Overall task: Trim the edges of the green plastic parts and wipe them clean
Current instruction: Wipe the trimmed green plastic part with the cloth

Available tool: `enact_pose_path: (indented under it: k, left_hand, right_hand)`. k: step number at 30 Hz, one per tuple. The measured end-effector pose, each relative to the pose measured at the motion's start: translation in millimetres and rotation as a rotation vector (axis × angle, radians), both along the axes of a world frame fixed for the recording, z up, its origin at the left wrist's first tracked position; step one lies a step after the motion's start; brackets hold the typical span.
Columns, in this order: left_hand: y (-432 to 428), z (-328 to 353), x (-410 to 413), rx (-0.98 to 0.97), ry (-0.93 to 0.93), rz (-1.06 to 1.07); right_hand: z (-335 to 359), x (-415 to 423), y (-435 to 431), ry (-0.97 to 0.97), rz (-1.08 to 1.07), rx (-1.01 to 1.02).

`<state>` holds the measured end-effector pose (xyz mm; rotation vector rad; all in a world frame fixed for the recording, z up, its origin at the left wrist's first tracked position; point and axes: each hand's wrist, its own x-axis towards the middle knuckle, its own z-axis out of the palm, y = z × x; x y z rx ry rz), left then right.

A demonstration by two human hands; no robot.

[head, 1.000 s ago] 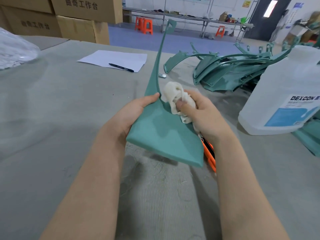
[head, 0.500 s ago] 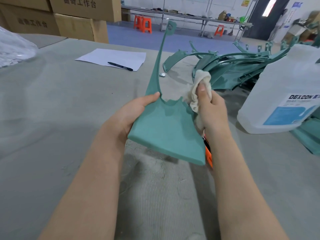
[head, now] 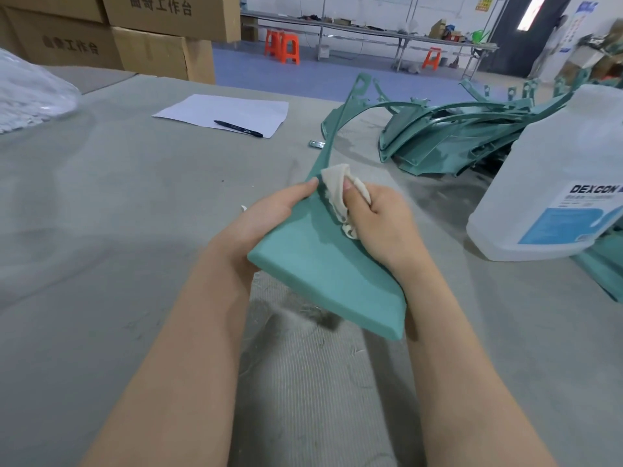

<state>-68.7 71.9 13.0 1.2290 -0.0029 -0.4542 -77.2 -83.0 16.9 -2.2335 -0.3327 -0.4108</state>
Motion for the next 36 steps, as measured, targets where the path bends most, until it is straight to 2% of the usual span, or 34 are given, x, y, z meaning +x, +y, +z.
enact_pose_path:
  k: [3, 6, 7, 9, 10, 12, 14, 15, 19, 21, 23, 26, 31, 34, 36]
  left_hand:
    - [-1.8, 0.0, -2.0, 0.065, 0.035, -0.017]
    - [2.3, -0.8, -2.6, 0.075, 0.058, -0.062]
    - [3.7, -1.1, -3.5, 0.067, 0.063, -0.084]
    - [4.6, 0.8, -6.2, 0.068, 0.063, -0.135]
    - [3.1, 2.6, -8.1, 0.115, 0.040, -0.147]
    - [-1.4, 1.5, -8.4, 0.338, -0.112, -0.148]
    - [-8.9, 4.4, -12.3, 0.482, -0.226, -0.176]
    - [-12.2, 4.7, -14.1, 0.475, -0.231, -0.204]
    - [-23.7, 8.1, -21.1, 0.488, -0.254, -0.312]
    - [-26.9, 9.9, -21.5, 0.493, -0.259, -0.331]
    - [-25.5, 11.7, -22.3, 0.465, -0.236, -0.337]
    - [-24.4, 13.1, -25.6, 0.437, -0.203, -0.384]
    - [-29.2, 16.9, -27.8, 0.473, -0.167, -0.395]
    - [-27.3, 19.8, -29.9, 0.554, -0.162, -0.389]
    - [-25.0, 19.1, -29.6, 0.579, -0.153, -0.363]
  right_hand:
    - [0.6, -0.1, -1.5, 0.043, -0.155, 0.201]
    - [9.9, -2.8, -15.4, 0.109, -0.294, 0.603]
    - [13.0, -3.8, -22.2, 0.152, -0.292, 0.711]
    - [17.5, -7.0, -28.5, 0.243, -0.156, 0.836]
    - [18.1, -8.5, -27.7, 0.266, -0.054, 0.804]
    - [16.6, -10.0, -20.0, 0.286, 0.101, 0.502]
    - [13.4, -8.1, -13.6, 0.270, 0.095, 0.240]
    - [12.8, -6.7, -11.7, 0.245, 0.043, 0.185]
    - [12.1, -2.8, -10.3, 0.133, -0.222, 0.199]
    - [9.5, -1.7, -9.9, 0.119, -0.289, 0.182]
    - [8.7, -0.9, -10.6, 0.160, -0.270, 0.291]
    - [10.8, 0.9, -16.4, 0.249, -0.237, 0.609]
    - [5.7, 4.7, -22.8, 0.196, -0.341, 0.760]
    - [4.3, 7.9, -33.1, 0.206, -0.423, 0.972]
    - [2.3, 8.8, -37.7, 0.239, -0.424, 1.027]
